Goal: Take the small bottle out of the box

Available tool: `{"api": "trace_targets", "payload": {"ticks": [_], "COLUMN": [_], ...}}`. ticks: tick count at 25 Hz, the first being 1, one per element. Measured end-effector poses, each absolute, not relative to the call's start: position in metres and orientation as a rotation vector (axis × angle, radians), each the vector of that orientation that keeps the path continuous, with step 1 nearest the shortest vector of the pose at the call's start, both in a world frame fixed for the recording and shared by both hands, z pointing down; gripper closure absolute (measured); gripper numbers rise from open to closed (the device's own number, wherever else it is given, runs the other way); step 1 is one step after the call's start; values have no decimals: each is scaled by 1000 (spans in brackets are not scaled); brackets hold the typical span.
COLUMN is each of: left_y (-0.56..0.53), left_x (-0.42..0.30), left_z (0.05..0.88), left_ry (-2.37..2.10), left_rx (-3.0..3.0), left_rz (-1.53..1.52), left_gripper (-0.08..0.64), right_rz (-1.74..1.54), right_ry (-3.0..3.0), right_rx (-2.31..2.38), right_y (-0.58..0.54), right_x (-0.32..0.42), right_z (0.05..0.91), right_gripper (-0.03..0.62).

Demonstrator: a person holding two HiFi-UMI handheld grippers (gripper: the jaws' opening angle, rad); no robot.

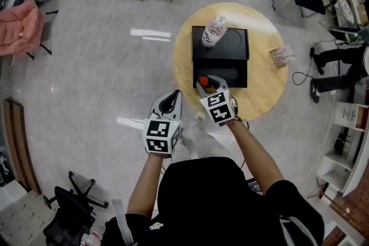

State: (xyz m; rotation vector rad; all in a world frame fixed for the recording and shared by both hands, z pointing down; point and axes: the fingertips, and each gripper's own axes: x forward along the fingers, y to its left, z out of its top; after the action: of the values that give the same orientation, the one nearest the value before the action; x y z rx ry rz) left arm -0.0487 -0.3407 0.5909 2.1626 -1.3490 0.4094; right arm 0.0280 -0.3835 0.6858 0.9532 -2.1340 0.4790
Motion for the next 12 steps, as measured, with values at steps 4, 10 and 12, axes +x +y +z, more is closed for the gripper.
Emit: {"api": "trace_targets", "payload": {"ticks": [4, 10, 12], "left_y": [-338, -332, -326], "left_x": [-49, -48, -48], "left_z": [584, 564, 558], "left_ry": [-1342, -1336, -1334], "left_rx": [2177, 2198, 2217], "left_rz": [389, 322, 320], "left_gripper": [549, 549, 549], "right_rz": [478, 478, 481], "right_ry": [-2150, -2175, -2181], "right_rx": [984, 1043, 1069], "right_y": [-382, -377, -373], "right_x": [26, 26, 28], "right_z": [670, 639, 630], "right_gripper": [456, 456, 456]}}
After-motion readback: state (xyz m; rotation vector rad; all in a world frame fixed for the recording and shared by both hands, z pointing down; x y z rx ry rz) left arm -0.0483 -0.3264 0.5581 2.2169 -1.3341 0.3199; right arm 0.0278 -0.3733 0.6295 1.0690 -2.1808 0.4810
